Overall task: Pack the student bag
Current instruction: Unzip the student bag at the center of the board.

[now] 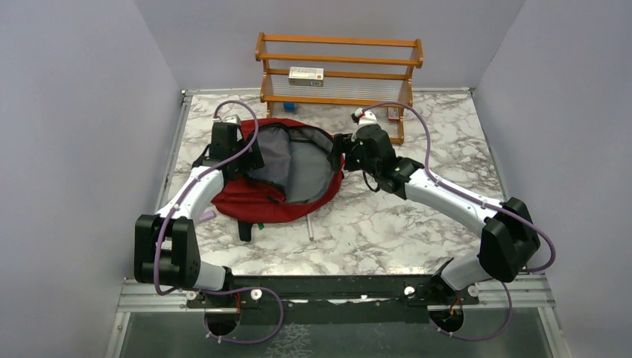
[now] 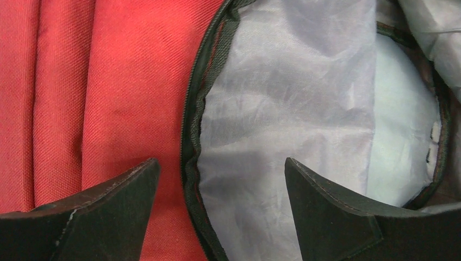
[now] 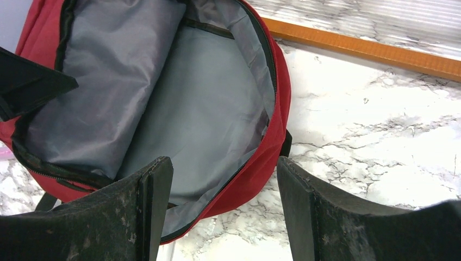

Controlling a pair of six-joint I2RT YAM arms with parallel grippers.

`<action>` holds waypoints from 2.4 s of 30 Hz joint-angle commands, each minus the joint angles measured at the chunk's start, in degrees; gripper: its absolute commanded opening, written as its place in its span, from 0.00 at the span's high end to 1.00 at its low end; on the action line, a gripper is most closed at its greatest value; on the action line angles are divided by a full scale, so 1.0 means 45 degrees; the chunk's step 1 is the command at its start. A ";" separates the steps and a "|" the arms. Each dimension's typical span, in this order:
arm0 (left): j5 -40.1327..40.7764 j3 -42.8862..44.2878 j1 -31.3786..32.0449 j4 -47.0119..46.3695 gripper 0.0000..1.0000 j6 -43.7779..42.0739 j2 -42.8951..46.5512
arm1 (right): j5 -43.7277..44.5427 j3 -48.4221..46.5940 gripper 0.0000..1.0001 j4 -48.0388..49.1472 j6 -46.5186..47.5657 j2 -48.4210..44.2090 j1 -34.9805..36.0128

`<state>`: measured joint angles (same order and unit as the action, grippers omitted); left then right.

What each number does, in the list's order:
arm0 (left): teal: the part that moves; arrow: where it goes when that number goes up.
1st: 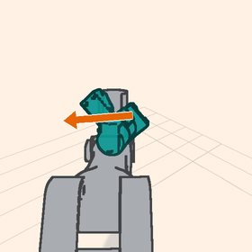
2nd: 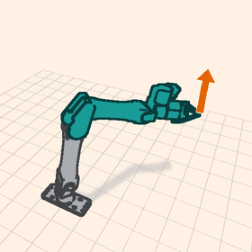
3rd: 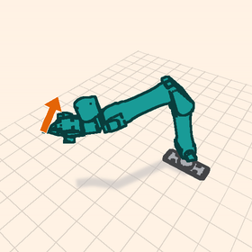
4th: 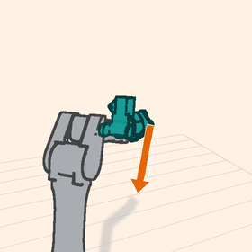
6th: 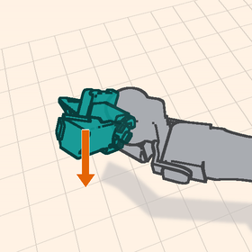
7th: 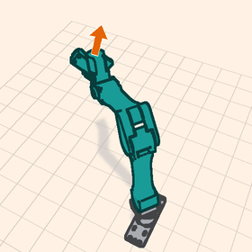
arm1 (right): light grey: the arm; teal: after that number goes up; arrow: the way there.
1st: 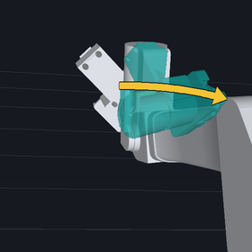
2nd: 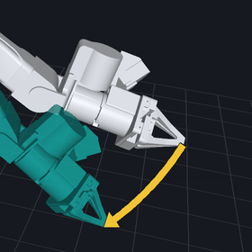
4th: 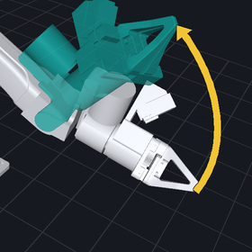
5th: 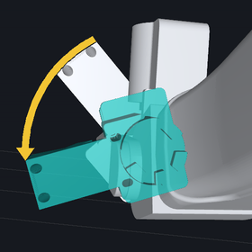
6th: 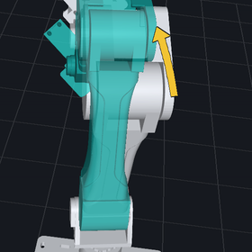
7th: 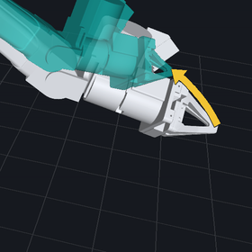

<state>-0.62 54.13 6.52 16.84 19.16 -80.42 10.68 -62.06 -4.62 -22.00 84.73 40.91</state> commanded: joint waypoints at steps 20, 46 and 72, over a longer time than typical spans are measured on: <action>-0.4104 -0.1844 -0.0551 -0.2860 0.59 0.3590 0.0854 | -0.0308 0.0185 0.25 -0.0112 -0.0029 -0.0433 -0.0025; -0.5571 0.1309 0.1778 -0.2646 1.00 0.1436 -0.0548 | -0.0949 -0.2512 0.40 -0.2078 -0.0860 0.3001 -0.1138; -0.6186 0.2560 0.4254 -0.2551 1.00 0.0920 -0.1998 | -0.3357 -0.2372 0.99 -0.0969 -0.0885 0.1719 -0.1779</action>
<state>-26.39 63.05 23.31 6.11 24.49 -87.24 0.10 -73.10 -12.75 -25.47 95.11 33.67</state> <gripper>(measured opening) 0.016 0.017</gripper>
